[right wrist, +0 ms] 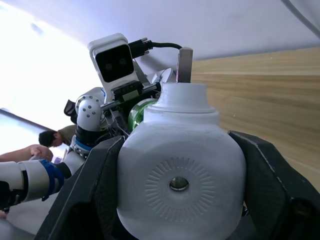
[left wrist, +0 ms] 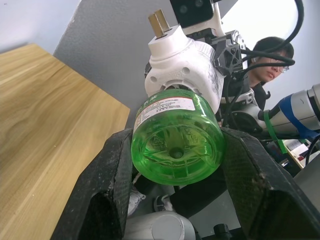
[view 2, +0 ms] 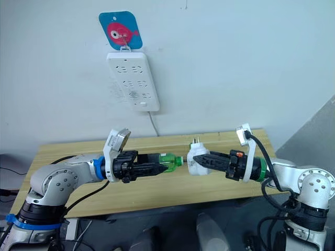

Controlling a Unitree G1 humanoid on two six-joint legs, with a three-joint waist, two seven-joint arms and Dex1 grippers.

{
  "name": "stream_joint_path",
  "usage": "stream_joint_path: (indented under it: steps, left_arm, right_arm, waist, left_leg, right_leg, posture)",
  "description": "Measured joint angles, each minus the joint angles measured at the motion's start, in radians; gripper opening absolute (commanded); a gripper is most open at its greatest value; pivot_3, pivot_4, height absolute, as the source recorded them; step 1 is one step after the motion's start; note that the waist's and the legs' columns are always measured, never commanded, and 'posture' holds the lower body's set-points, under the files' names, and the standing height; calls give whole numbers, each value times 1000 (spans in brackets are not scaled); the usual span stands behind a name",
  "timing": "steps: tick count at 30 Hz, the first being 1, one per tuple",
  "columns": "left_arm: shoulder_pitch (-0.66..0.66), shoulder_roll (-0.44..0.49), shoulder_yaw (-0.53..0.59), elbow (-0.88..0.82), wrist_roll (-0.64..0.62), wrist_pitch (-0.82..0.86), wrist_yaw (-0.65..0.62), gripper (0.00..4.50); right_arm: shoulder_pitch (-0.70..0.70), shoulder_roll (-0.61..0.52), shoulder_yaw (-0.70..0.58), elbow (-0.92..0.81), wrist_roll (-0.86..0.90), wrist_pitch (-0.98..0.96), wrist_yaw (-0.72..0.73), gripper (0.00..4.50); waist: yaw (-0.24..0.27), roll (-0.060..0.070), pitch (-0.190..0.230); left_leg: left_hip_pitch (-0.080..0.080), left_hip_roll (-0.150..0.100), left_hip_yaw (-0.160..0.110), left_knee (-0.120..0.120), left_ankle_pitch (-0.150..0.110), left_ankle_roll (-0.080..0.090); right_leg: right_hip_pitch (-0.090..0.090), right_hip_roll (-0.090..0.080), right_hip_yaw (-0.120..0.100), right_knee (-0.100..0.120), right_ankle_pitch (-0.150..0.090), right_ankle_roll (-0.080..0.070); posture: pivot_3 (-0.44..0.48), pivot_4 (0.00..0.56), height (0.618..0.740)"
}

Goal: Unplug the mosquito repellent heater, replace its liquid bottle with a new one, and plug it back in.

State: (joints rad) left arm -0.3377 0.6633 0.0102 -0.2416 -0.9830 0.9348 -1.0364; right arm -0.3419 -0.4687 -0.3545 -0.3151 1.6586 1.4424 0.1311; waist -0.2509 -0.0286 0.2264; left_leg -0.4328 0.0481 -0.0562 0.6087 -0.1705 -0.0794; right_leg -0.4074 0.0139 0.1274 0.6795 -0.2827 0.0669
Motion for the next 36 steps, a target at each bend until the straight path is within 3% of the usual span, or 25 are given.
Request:
stream_joint_path:
  steps: [5,11,36]
  left_arm:
    - [-1,-10,4,-4,-4,13,1,2298]
    - [8,-13,3,-23,-18,33,3,2298]
    - [-16,-80,65,-19,-98,175,75,2295]
  right_arm:
    - [24,-101,116,2,171,-156,-117,2940]
    - [43,-176,207,-4,267,-277,-158,2940]
    - [78,-310,280,-32,290,-394,-54,2940]
  waist:
    - [1,-1,0]
    - [3,-1,1]
    - [8,-1,1]
  left_leg:
    - [0,0,0,0,0,0]
    - [0,0,0,0,0,0]
    - [-1,0,1,0,0,0]
  right_leg:
    - [0,0,0,0,0,0]
    - [-1,0,0,0,0,0]
    - [-1,0,1,-1,0,0]
  posture:
    - [-256,222,733]
    - [-256,217,733]
    - [-255,209,733]
